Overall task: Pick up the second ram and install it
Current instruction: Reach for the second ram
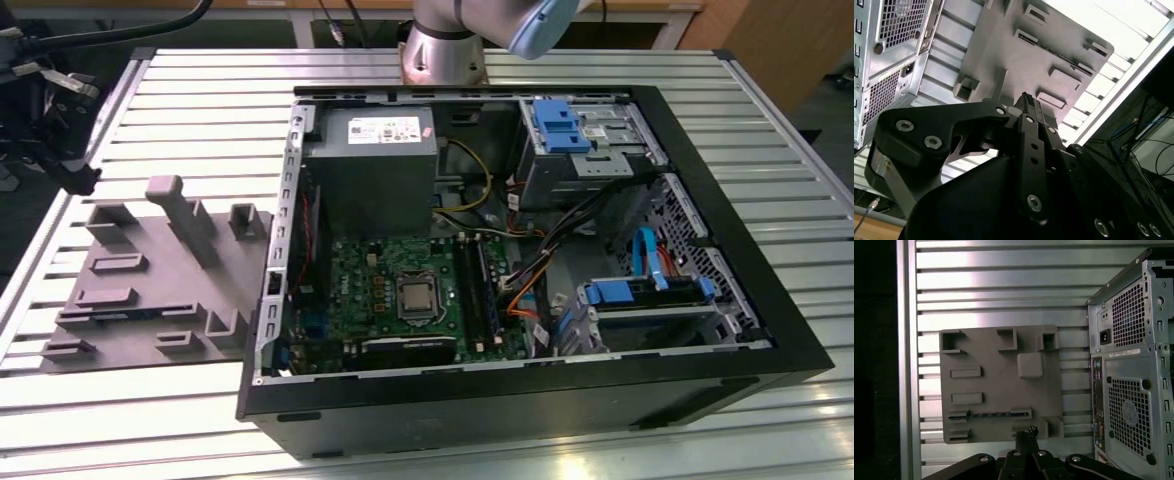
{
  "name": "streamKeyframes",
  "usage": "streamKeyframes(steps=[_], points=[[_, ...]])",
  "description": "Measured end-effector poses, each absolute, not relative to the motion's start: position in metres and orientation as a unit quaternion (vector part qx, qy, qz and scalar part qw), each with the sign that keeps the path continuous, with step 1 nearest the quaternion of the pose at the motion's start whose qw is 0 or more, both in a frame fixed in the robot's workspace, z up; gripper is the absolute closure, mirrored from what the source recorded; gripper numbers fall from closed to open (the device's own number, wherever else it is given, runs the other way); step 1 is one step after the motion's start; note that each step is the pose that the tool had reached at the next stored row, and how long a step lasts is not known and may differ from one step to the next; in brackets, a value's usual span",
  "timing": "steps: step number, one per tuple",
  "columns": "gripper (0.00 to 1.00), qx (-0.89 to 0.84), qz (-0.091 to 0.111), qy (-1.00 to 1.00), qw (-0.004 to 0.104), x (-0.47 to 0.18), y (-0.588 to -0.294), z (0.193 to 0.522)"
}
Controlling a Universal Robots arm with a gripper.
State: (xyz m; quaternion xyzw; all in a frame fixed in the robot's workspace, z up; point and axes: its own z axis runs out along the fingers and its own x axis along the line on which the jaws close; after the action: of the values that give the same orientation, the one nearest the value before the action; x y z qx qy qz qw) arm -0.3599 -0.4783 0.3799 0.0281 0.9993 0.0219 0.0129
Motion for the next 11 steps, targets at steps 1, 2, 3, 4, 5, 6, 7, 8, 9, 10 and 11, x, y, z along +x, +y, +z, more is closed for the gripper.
streamKeyframes(steps=[1, 2, 3, 4, 5, 6, 7, 8, 9, 10, 11], points=[[0.89, 0.028, 0.022, 0.999, 0.013, -0.3602, -0.4787, 0.3797], [0.89, 0.028, 0.022, 0.999, 0.013, -0.3605, -0.4790, 0.3795], [0.89, 0.028, 0.022, 0.999, 0.013, -0.3607, -0.4793, 0.3794], [0.89, 0.028, 0.022, 0.999, 0.013, -0.3609, -0.4796, 0.3793], [0.89, 0.028, 0.022, 0.999, 0.013, -0.3612, -0.4799, 0.3792], [0.89, 0.028, 0.022, 0.999, 0.013, -0.3614, -0.4802, 0.3790], [0.89, 0.028, 0.022, 0.999, 0.013, -0.3616, -0.4805, 0.3790], [0.89, 0.028, 0.022, 0.999, 0.013, -0.3619, -0.4807, 0.3788], [0.89, 0.028, 0.022, 0.999, 0.013, -0.3621, -0.4810, 0.3788], [0.89, 0.028, 0.022, 0.999, 0.013, -0.3622, -0.4813, 0.3787], [0.89, 0.028, 0.022, 0.999, 0.013, -0.3623, -0.4816, 0.3786]])
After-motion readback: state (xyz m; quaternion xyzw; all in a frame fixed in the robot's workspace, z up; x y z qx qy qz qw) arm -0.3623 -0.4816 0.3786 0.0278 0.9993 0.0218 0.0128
